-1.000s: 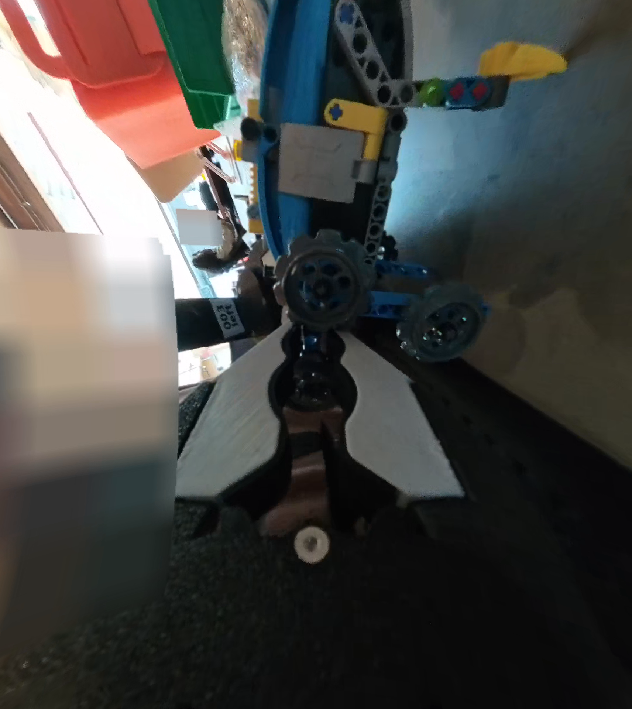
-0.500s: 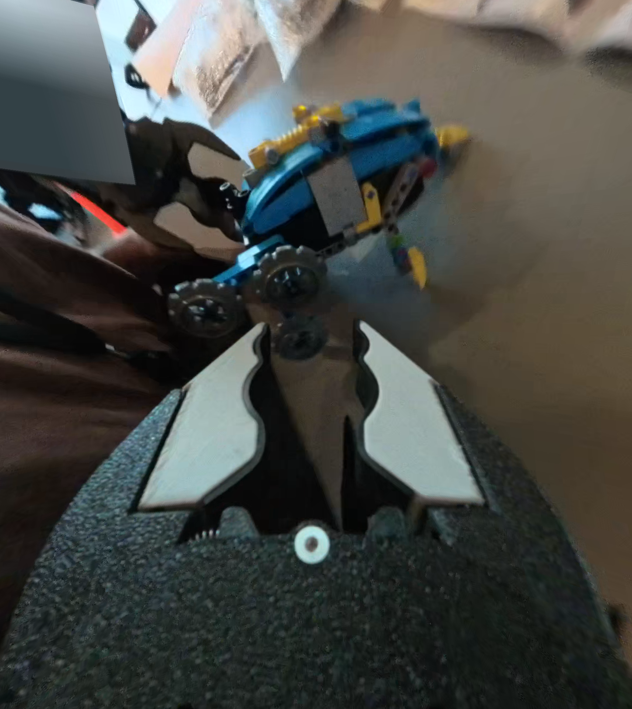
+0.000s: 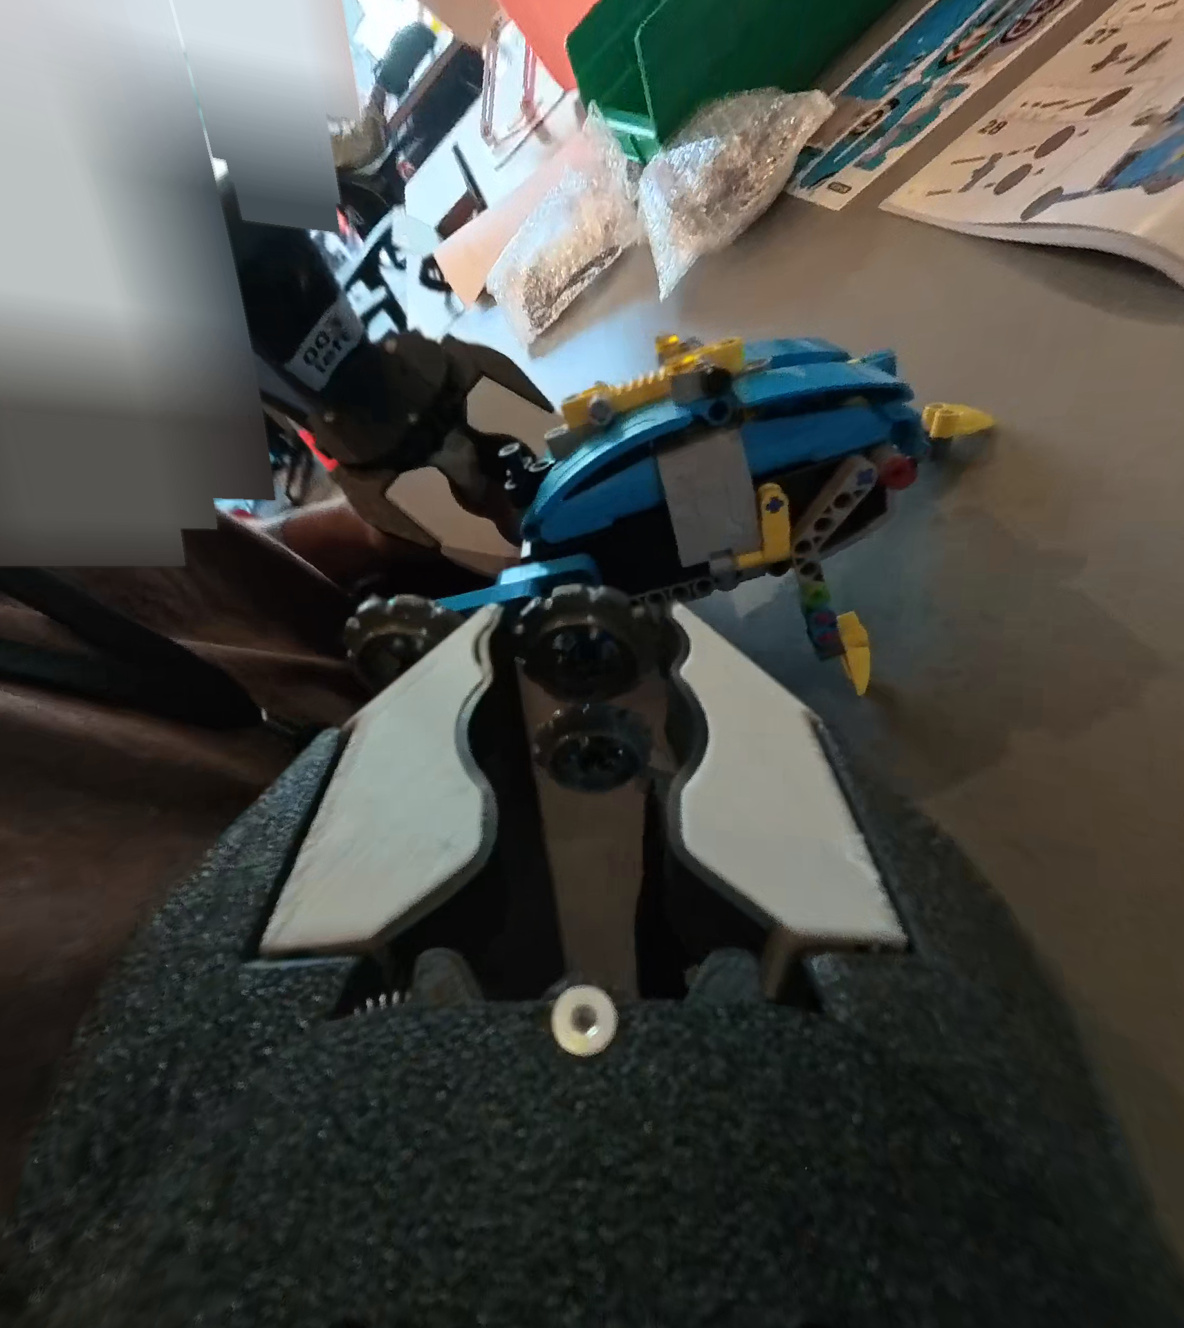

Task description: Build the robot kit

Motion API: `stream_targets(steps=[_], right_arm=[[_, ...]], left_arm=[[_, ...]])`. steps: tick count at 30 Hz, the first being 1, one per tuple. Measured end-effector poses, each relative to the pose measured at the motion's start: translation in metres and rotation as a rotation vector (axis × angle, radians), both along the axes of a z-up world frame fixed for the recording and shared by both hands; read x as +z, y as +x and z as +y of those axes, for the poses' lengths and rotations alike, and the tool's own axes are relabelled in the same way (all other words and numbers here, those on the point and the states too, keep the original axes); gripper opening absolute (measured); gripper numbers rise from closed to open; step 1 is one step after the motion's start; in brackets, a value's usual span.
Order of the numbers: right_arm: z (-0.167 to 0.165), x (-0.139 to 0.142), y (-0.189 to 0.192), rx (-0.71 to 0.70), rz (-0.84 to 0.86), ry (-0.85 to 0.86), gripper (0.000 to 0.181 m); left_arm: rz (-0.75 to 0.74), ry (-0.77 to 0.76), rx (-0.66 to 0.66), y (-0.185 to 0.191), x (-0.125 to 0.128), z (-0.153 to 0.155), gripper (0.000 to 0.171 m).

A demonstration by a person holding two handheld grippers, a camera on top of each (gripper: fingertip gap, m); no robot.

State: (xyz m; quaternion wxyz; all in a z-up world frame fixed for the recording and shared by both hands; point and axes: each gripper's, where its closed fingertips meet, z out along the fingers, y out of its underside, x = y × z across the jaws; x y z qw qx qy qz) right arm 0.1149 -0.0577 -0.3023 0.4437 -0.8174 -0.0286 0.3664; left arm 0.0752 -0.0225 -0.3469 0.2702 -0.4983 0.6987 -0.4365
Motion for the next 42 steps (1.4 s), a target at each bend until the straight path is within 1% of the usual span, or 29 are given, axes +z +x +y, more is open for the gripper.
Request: stream_targets(steps=[1, 2, 4, 7, 10, 12, 16, 20, 22, 23, 24, 26, 27, 31, 34, 36, 40, 42], right_arm=[[-0.001, -0.004, -0.002, 0.020, -0.045, -0.004, 0.045], [-0.002, -0.009, -0.004, 0.044, -0.092, -0.016, 0.043], [0.000, -0.009, -0.005, 0.052, -0.109, -0.014, 0.043], [0.000, -0.009, -0.005, 0.066, -0.044, -0.067, 0.043], [0.000, -0.009, -0.005, 0.092, 0.081, -0.156, 0.042], [-0.002, -0.009, -0.006, 0.131, 0.117, -0.184, 0.043], [-0.002, -0.007, -0.007, 0.220, 0.102, -0.174, 0.043], [0.000, -0.004, -0.010, 0.279, 0.113, -0.160, 0.043], [-0.005, 0.000, -0.022, 0.336, 0.138, -0.152, 0.042], [-0.005, 0.005, -0.030, 0.364, 0.149, -0.126, 0.037], [-0.004, 0.006, -0.033, 0.354, 0.127, -0.121, 0.036], [-0.003, 0.005, -0.031, 0.314, 0.061, -0.124, 0.037], [-0.005, 0.005, -0.031, 0.306, 0.049, -0.121, 0.037], [-0.005, 0.007, -0.023, 0.240, 0.115, -0.130, 0.042], [-0.006, 0.017, -0.013, 0.208, 0.193, -0.077, 0.039], [-0.005, 0.022, -0.008, 0.190, 0.232, -0.046, 0.038], [-0.002, 0.017, -0.016, 0.216, 0.237, -0.044, 0.035], [-0.002, 0.016, -0.018, 0.233, 0.279, -0.061, 0.034]], left_arm=[[0.002, -0.005, 0.000, 0.000, 0.000, 0.000, 0.033], [0.005, -0.009, 0.002, 0.000, 0.000, 0.001, 0.033], [0.007, -0.018, 0.003, 0.000, 0.000, 0.001, 0.032], [0.007, -0.014, 0.005, 0.000, -0.001, 0.001, 0.032], [0.009, -0.018, 0.001, 0.001, -0.001, 0.002, 0.032], [0.012, -0.018, -0.011, 0.000, 0.000, 0.001, 0.031], [0.030, 0.019, -0.070, -0.002, -0.001, -0.001, 0.029], [0.088, 0.077, -0.129, -0.004, -0.002, -0.003, 0.029], [0.114, 0.105, -0.171, -0.005, -0.003, -0.008, 0.028], [0.122, 0.131, -0.179, -0.005, -0.005, -0.009, 0.027], [0.129, 0.128, -0.187, -0.005, -0.005, -0.007, 0.026], [0.147, 0.066, -0.188, -0.005, -0.003, -0.006, 0.026], [0.142, 0.075, -0.191, -0.005, -0.003, -0.008, 0.026], [0.119, 0.055, -0.197, -0.008, -0.004, -0.011, 0.025], [0.115, 0.033, -0.195, -0.011, -0.004, -0.010, 0.025], [0.113, 0.044, -0.196, -0.012, -0.004, -0.010, 0.025], [0.116, 0.051, -0.201, -0.013, -0.004, -0.010, 0.025], [0.116, 0.027, -0.197, -0.014, -0.004, -0.009, 0.025]])
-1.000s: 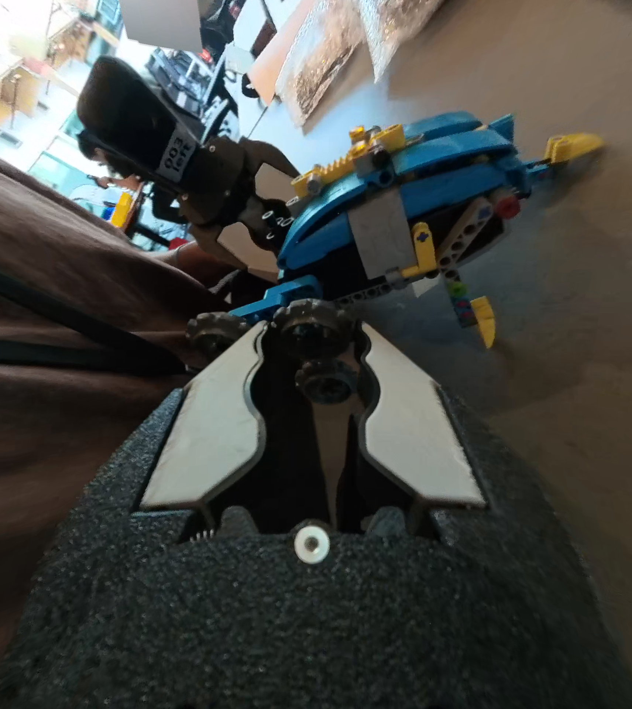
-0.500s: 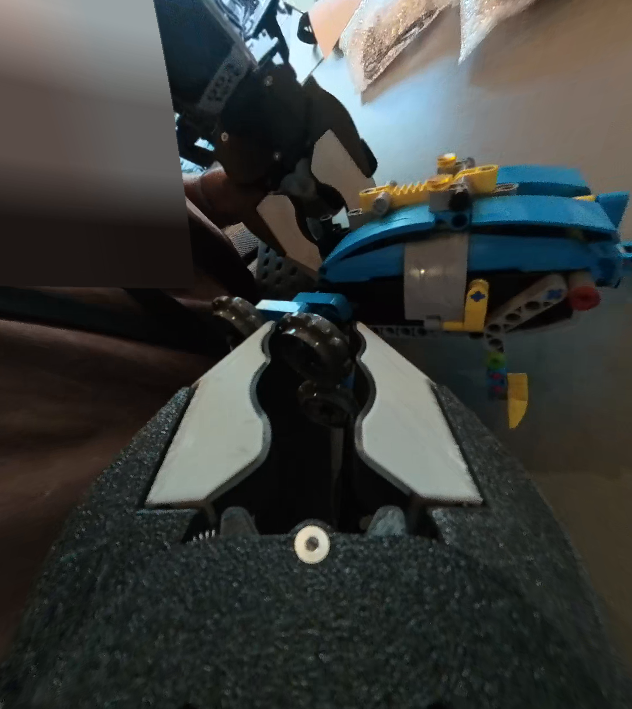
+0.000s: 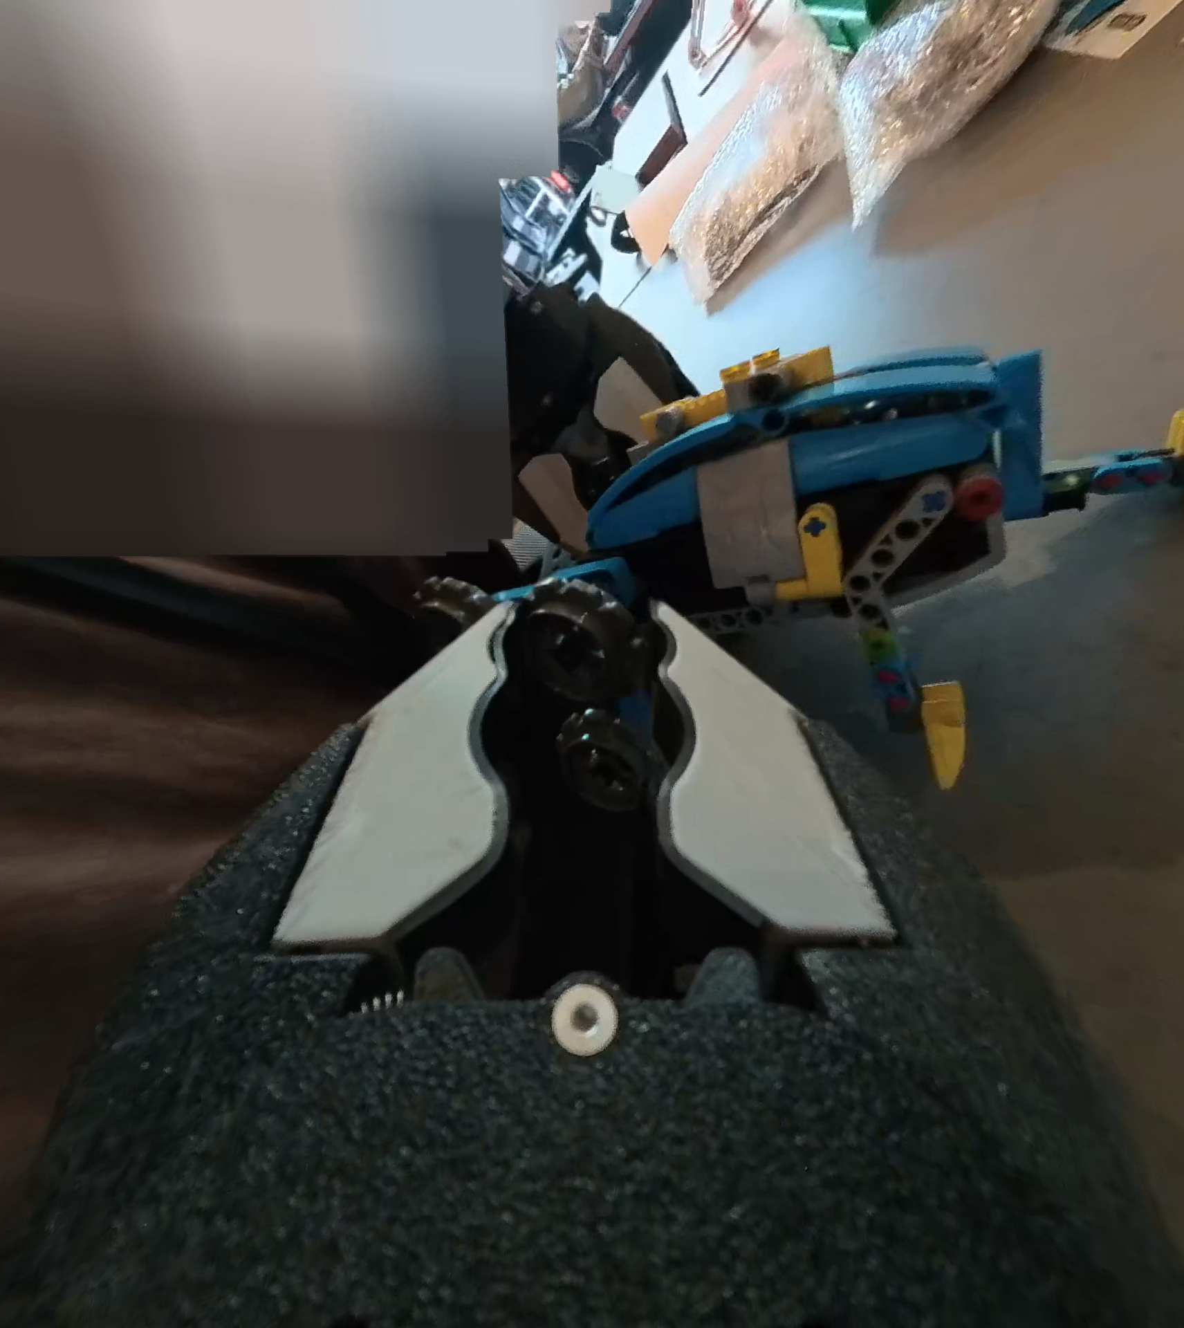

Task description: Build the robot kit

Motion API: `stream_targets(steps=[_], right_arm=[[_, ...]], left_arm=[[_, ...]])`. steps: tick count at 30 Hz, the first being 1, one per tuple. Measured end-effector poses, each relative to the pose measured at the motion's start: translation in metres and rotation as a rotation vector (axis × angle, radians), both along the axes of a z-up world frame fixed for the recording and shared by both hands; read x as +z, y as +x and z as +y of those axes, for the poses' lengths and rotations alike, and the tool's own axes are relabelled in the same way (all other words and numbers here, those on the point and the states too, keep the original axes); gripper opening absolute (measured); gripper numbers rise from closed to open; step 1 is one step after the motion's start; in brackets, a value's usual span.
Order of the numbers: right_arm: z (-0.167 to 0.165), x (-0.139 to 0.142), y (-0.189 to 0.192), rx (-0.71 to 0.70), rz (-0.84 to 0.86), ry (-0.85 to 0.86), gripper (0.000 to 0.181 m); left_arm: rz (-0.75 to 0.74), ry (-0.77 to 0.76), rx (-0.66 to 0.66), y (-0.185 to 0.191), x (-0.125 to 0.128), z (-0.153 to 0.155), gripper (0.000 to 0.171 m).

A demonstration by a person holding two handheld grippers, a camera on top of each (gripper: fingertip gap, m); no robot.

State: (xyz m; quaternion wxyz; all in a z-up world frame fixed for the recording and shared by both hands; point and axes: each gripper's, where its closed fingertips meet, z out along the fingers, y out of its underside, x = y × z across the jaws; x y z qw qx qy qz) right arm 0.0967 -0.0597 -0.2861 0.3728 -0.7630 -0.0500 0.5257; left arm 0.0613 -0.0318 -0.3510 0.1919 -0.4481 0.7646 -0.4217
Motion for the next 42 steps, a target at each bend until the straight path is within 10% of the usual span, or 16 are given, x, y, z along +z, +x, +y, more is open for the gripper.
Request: stream_targets(steps=[20, 37, 42], right_arm=[[0.003, 0.001, 0.005, -0.046, 0.446, -0.307, 0.031], [-0.003, 0.003, 0.017, -0.072, 0.104, -0.074, 0.043], [-0.013, -0.001, 0.018, -0.107, -0.309, 0.139, 0.054]], left_arm=[[0.003, 0.024, 0.018, 0.000, 0.001, -0.002, 0.025], [0.026, 0.056, 0.008, -0.001, 0.000, -0.003, 0.025], [0.027, 0.053, 0.006, -0.001, 0.000, -0.003, 0.025]])
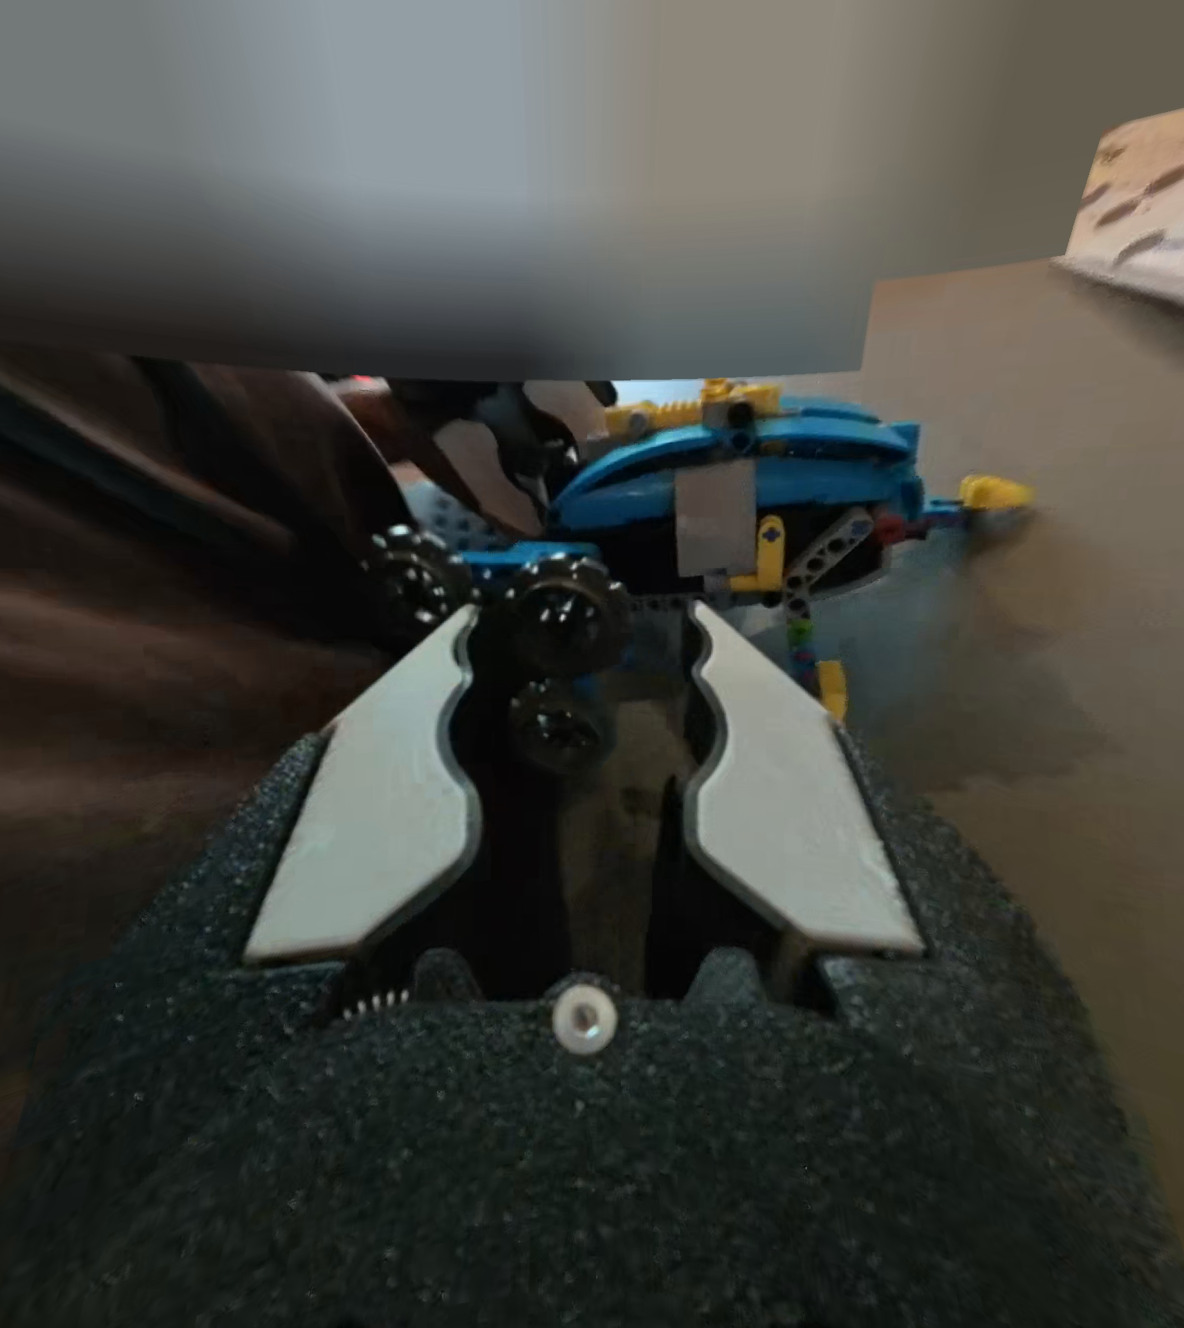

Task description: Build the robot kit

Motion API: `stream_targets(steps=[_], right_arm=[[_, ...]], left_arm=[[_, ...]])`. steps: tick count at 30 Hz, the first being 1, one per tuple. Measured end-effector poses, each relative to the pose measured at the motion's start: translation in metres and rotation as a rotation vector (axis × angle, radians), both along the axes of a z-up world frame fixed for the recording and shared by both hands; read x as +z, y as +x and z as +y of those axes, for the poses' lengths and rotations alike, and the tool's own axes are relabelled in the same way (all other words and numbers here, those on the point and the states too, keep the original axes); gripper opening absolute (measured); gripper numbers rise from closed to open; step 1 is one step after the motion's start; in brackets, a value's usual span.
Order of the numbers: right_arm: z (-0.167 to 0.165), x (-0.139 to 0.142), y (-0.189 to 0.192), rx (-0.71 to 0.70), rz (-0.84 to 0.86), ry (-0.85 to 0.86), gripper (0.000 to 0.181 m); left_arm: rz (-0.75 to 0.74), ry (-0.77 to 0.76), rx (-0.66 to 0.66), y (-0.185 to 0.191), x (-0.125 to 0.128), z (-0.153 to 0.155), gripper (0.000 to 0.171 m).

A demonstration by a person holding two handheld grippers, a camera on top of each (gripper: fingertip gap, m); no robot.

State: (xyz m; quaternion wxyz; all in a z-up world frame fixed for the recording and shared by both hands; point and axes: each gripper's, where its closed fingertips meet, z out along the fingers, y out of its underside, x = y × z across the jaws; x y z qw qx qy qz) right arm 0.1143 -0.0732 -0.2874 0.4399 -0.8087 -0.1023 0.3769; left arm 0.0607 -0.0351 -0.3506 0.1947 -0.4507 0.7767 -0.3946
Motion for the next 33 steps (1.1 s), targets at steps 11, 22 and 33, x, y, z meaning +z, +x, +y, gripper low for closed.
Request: stream_targets(steps=[11, 22, 33], right_arm=[[0.001, -0.010, -0.011, 0.041, -0.387, 0.097, 0.041], [0.002, -0.015, -0.012, -0.060, 0.009, -0.145, 0.041], [0.002, -0.011, -0.008, -0.147, 0.196, -0.216, 0.040]], left_arm=[[0.003, 0.018, -0.002, -0.001, 0.000, 0.000, 0.025], [0.016, 0.043, -0.007, -0.001, 0.000, 0.004, 0.025], [0.027, 0.136, -0.070, -0.001, 0.001, 0.003, 0.024]])
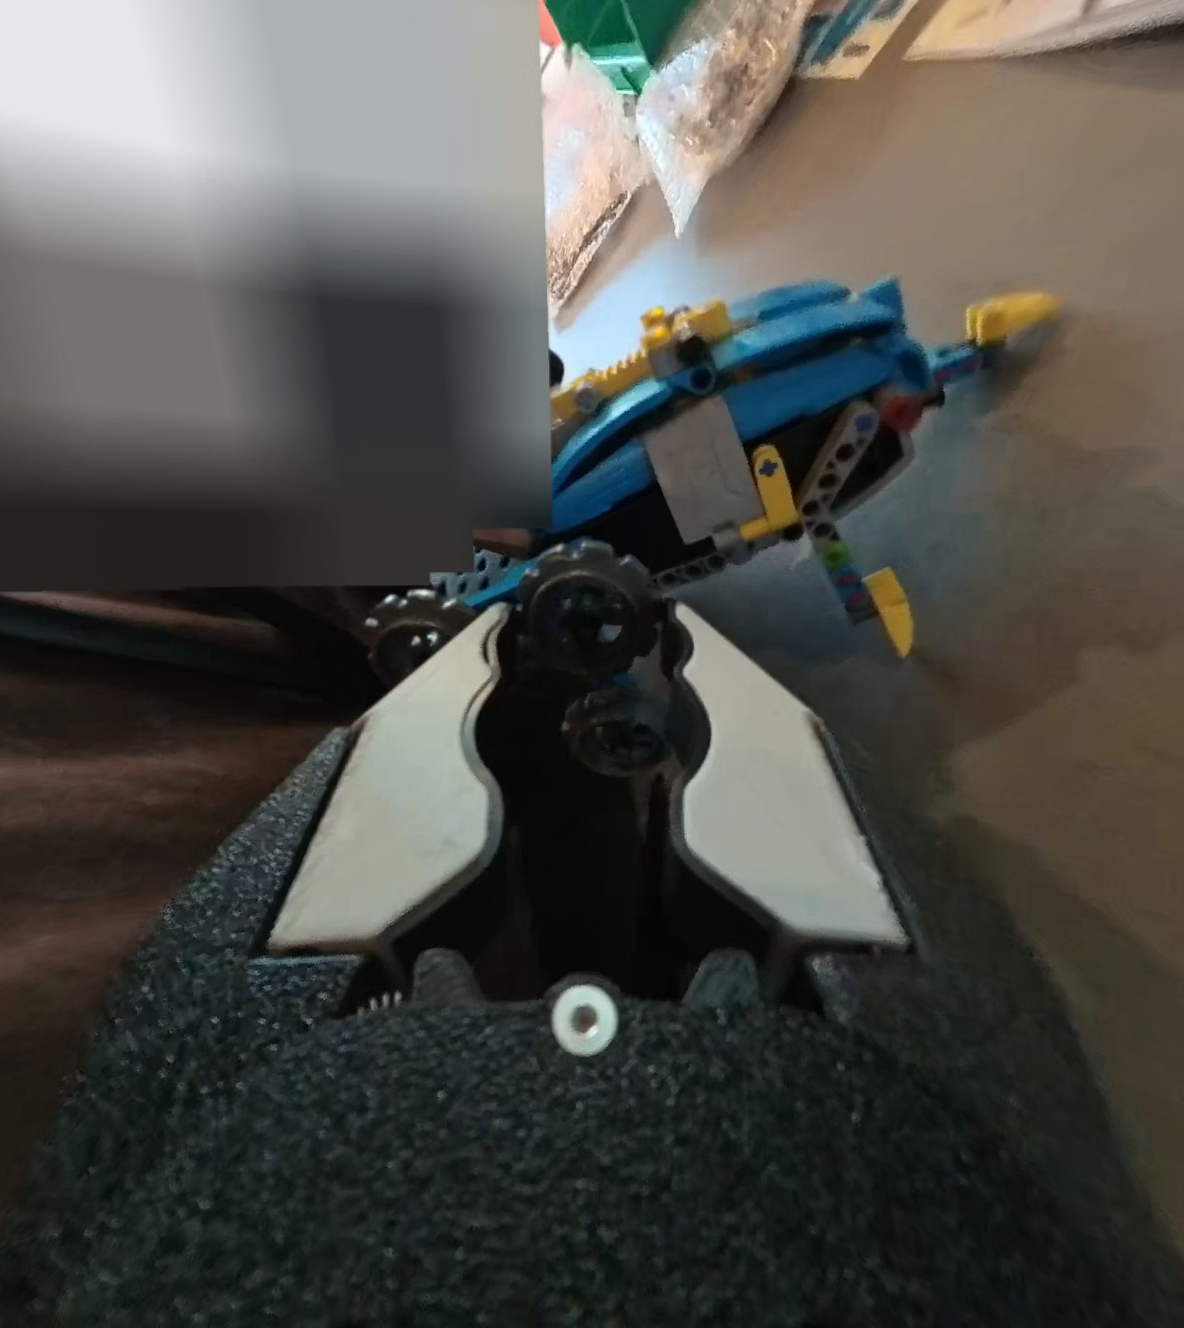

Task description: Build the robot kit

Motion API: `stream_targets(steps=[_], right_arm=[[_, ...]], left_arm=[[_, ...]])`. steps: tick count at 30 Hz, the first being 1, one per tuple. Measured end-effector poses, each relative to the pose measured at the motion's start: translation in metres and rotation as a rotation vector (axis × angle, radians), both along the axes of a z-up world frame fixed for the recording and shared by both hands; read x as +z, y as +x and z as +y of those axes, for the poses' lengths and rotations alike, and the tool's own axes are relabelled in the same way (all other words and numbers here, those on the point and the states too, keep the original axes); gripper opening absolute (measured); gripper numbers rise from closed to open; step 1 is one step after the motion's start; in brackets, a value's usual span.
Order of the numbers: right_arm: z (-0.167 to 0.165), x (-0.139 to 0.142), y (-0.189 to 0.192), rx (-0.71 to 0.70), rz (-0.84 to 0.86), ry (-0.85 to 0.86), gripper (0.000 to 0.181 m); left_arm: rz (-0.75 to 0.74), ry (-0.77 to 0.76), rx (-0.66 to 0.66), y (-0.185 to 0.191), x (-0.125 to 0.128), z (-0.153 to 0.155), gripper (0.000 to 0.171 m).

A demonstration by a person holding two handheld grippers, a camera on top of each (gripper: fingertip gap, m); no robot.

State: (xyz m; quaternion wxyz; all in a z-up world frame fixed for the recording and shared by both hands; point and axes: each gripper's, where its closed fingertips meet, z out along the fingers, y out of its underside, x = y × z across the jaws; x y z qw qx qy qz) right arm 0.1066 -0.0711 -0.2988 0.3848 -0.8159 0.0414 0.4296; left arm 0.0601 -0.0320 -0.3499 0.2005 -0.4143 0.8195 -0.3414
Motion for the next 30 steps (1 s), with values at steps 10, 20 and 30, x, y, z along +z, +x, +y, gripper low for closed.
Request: stream_targets(steps=[10, 20, 30], right_arm=[[-0.005, -0.010, -0.008, 0.046, 0.015, 0.032, 0.041], [0.005, 0.006, -0.002, -0.028, 0.070, 0.106, 0.040], [-0.009, -0.020, -0.015, 0.062, -0.072, 0.089, 0.041]], left_arm=[[0.049, 0.061, -0.065, -0.002, 0.000, 0.006, 0.023], [0.082, 0.108, -0.122, -0.003, 0.000, 0.001, 0.021], [0.111, 0.044, -0.066, -0.002, -0.001, 0.003, 0.022]])
